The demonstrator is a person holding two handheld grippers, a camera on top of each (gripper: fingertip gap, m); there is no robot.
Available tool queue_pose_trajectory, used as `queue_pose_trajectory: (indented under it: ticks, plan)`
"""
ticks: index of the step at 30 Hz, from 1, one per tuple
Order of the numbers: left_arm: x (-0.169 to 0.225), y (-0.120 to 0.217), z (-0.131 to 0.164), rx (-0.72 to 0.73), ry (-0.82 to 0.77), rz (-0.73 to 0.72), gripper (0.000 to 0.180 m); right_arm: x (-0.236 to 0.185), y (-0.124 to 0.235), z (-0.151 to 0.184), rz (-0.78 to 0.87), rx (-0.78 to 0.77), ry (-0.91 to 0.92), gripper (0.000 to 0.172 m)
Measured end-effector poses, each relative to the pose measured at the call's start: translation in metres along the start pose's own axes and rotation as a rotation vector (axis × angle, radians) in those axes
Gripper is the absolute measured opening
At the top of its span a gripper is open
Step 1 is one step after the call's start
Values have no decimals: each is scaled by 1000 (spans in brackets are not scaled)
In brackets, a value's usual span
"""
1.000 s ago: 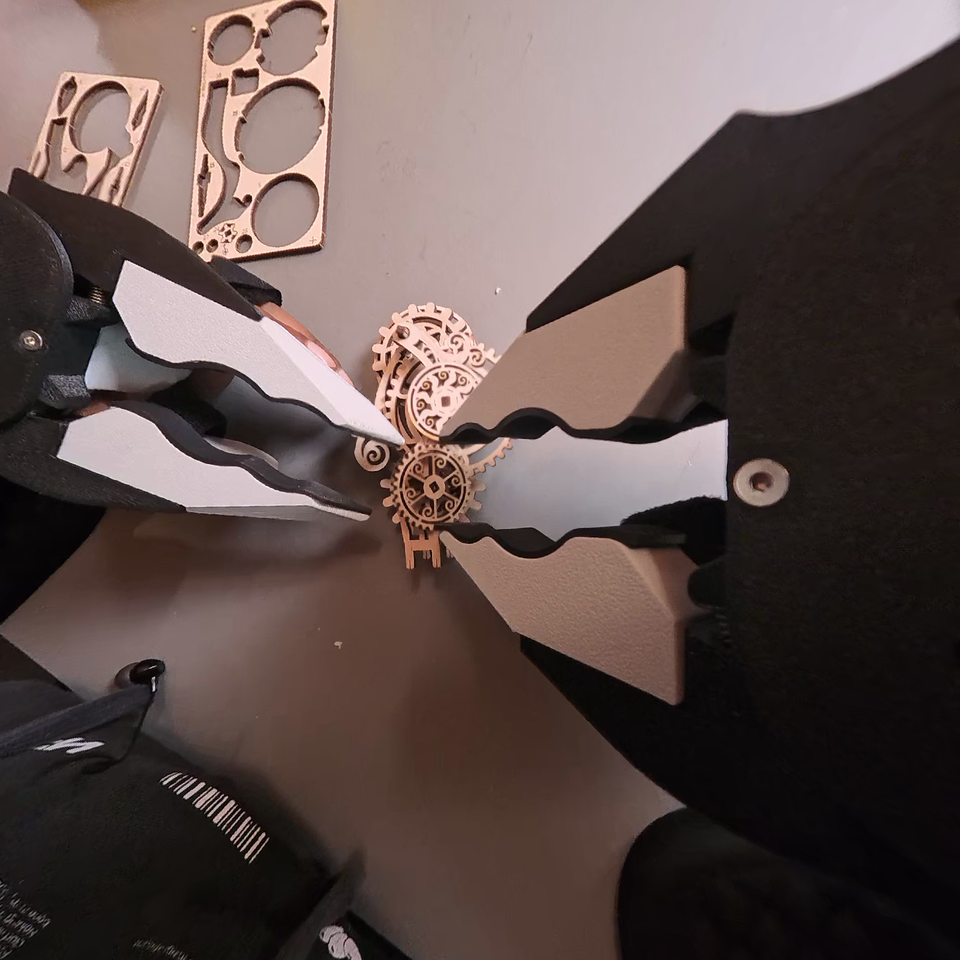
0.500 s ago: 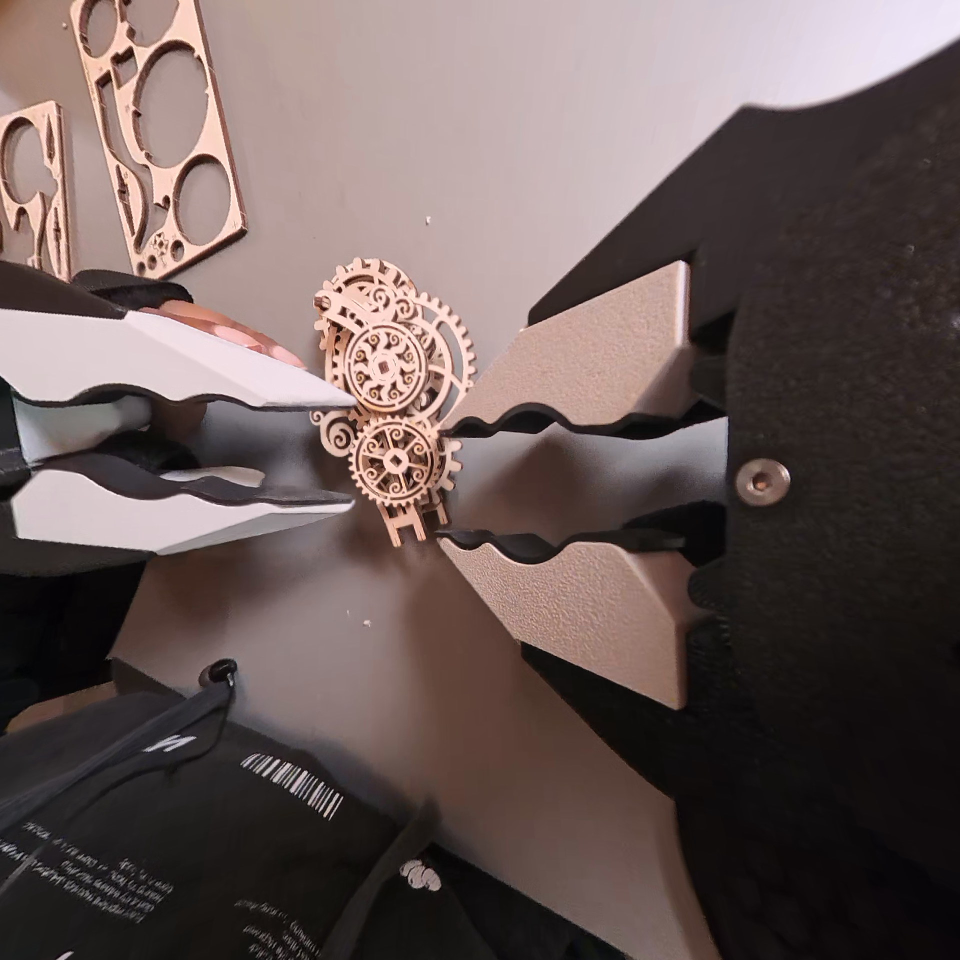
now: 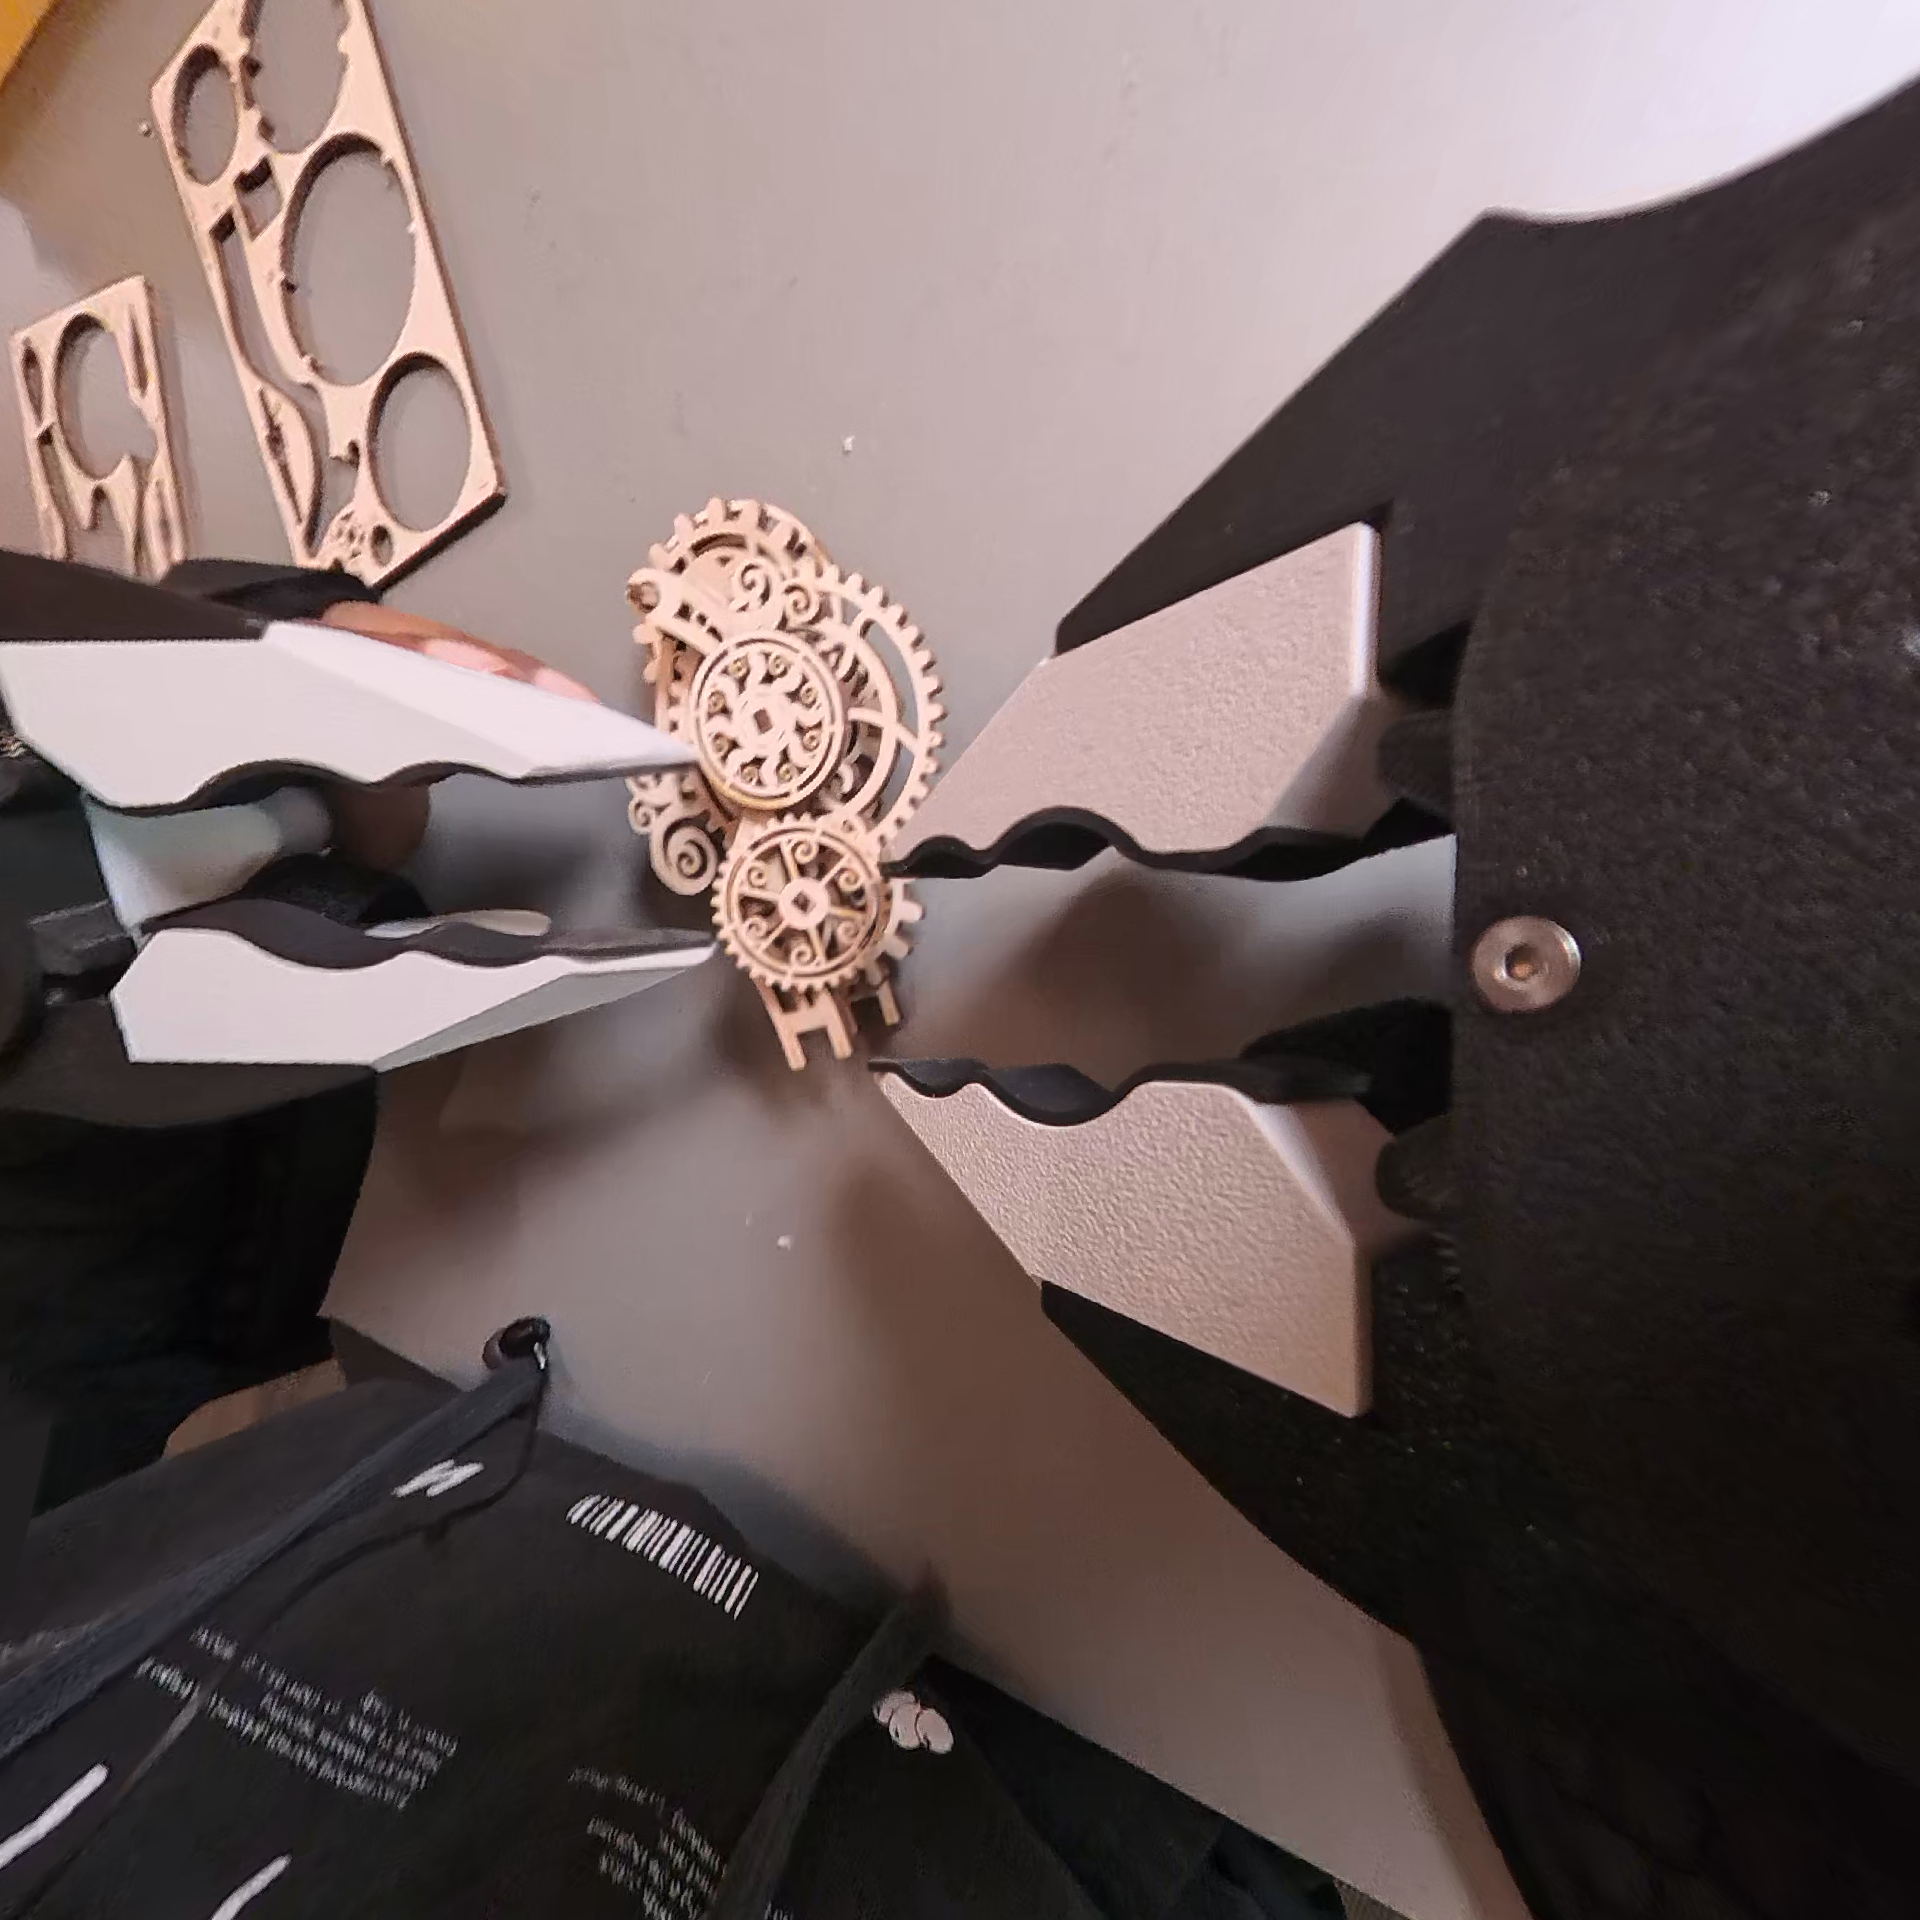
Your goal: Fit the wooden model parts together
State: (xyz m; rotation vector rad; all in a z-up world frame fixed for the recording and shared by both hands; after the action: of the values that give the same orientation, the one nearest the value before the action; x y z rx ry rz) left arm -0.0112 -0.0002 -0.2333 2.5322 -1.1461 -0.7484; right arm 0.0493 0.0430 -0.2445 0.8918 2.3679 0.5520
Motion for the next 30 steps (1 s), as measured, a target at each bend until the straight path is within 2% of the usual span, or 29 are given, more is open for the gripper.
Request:
queue_pose_trajectory:
  ticks: [8, 19, 30]
  plan:
    - [3, -4, -3, 2, 0, 5, 32, 2, -7, 4, -23, -12, -62, 35]
    - [2, 4, -1, 5, 1, 34, 34, -10, -3, -8, -47, 43, -31, 34]
    - [4, 7, 6, -26, -36, 47, 38, -16, -7, -7, -42, 25, 12, 34]
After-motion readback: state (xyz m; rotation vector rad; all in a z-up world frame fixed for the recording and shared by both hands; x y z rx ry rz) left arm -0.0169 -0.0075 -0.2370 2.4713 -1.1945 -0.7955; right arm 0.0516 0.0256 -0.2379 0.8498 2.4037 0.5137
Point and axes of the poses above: each gripper's, where its closed fingertips meet, y back along the fingers, z out of its underside, x = y × z across the jaws, the point moved 3 cm from there along y, back along the fingers, and after that the axes turned 14 degrees about -y, right-handed, at the moved point
